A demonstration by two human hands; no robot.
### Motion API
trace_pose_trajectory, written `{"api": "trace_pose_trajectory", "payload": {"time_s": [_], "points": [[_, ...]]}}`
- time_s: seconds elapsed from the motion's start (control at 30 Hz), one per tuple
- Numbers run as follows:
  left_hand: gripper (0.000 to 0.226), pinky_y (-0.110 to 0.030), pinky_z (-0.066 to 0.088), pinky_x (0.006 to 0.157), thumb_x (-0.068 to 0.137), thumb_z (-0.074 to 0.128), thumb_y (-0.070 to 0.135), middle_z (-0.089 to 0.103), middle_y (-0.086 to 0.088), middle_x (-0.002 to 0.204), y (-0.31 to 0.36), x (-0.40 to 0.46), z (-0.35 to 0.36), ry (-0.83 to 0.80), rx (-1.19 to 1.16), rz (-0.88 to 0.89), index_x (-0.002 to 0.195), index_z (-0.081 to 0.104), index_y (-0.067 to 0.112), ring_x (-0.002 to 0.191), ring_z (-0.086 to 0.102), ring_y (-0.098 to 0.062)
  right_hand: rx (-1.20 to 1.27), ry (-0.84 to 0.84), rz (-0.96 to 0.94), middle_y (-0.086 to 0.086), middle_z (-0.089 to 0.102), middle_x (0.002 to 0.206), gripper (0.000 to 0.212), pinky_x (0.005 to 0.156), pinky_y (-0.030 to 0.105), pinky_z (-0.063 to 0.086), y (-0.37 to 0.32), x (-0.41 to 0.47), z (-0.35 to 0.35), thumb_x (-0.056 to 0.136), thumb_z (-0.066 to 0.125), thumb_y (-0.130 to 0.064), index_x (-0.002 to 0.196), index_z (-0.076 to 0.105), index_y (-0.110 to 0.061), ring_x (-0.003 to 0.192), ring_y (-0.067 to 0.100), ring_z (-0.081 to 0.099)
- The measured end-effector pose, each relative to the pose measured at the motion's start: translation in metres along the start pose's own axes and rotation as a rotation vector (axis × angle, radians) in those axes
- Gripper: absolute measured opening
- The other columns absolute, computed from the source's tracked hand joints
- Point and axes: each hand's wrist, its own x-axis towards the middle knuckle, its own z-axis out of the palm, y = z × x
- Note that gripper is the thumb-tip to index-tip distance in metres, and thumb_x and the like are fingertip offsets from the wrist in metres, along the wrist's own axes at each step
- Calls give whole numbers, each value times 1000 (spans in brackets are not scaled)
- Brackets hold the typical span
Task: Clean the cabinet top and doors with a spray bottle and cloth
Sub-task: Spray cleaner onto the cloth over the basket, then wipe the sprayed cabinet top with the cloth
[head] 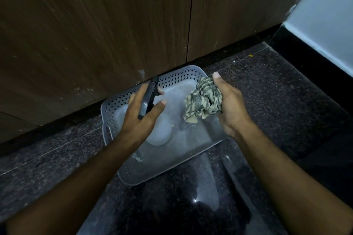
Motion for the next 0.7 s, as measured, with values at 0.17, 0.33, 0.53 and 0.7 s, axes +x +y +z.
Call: {"api": "trace_pose_trajectory", "payload": {"time_s": [0.17, 0.33, 0.53, 0.7], "points": [[56, -38, 47, 96, 82, 71, 52, 54, 23, 121, -15, -10, -7, -20, 84, -38, 127, 43, 35, 115, 54, -4, -48, 11, -25, 8, 78, 100, 25, 80, 37, 59, 2, -10, 5, 87, 75, -26, 107, 75, -10, 92, 24, 75], [100, -23, 47, 77, 52, 72, 80, 47, 30, 107, -32, -20, -36, -259, 373, -322, 129, 40, 25, 98, 55, 1, 12, 43, -32, 13, 78, 93, 27, 67, 31, 60, -8, -23, 5, 82, 80, -15, 107, 75, -5, 80, 21, 75], [45, -27, 41, 53, 71, 69, 50, 63, -4, 71, 23, -60, -41, -604, 28, -642, 101, 62, 16, 56, 56, -14, 52, 77, -99, 16, 77, 93, 24, 76, 37, 61, -55, -50, -2, 83, 79, -13, 105, 74, -2, 78, 22, 73], [68, -25, 47, 59, 88, 65, 39, 69, -10, 101, 90, -33, 12, -493, -120, -385, 145, 27, 43, 74, 64, -14, 29, -56, -219, 14, 77, 95, 27, 72, 30, 60, -136, -82, -2, 84, 76, -13, 109, 73, -2, 79, 18, 73]]}}
